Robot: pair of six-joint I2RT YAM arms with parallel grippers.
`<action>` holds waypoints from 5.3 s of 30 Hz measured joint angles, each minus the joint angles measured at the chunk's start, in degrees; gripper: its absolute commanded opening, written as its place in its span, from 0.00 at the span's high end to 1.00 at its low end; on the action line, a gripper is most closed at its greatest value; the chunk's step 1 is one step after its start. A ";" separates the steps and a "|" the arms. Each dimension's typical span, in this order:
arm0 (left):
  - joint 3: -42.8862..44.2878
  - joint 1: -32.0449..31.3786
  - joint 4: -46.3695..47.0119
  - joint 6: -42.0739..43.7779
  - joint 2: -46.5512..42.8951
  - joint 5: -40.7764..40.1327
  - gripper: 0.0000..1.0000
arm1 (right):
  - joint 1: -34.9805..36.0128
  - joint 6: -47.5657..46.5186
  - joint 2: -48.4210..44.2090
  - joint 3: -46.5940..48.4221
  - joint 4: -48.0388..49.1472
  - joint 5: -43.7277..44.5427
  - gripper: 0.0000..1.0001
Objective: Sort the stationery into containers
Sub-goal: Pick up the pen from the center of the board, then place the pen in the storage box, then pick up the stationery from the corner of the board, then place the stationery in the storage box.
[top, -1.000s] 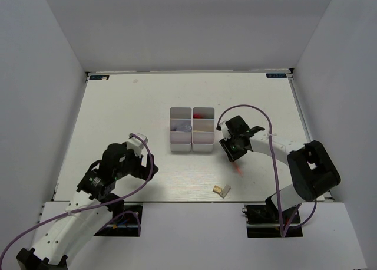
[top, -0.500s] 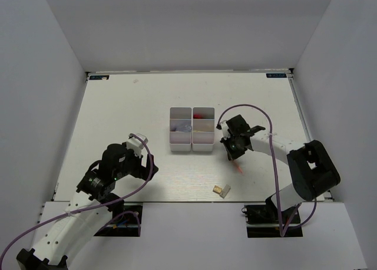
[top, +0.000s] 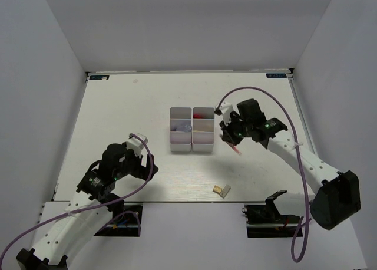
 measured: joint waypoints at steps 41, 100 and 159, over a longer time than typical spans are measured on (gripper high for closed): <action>0.00 0.00 0.00 0.48 2.21 -0.07 0.00 | -2.38 -43.85 35.39 29.70 -1.64 -40.68 0.99; 0.00 0.09 -0.28 1.03 3.02 1.29 0.01 | -0.37 -85.74 3.98 -22.71 -16.20 -26.05 0.42; 0.00 0.17 -0.46 1.05 2.14 1.79 0.01 | 10.05 -33.42 8.76 5.46 1.51 3.56 1.00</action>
